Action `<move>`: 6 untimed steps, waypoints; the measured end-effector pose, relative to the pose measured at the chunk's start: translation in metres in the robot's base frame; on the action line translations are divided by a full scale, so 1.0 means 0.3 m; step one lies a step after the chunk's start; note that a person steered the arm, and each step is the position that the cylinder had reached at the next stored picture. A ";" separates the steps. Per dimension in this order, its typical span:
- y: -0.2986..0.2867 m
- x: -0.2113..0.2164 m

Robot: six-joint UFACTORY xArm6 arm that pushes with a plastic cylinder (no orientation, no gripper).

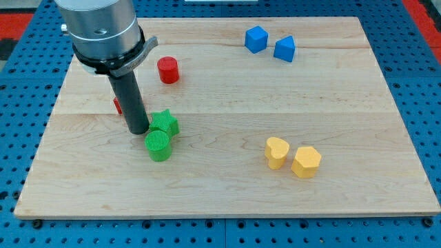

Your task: Move the red star towards the red circle

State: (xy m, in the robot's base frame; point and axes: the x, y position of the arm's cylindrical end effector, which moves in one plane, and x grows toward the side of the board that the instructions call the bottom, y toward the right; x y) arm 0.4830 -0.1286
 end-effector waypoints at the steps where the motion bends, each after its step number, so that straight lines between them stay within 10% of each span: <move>1: 0.126 0.100; 6: 0.012 -0.146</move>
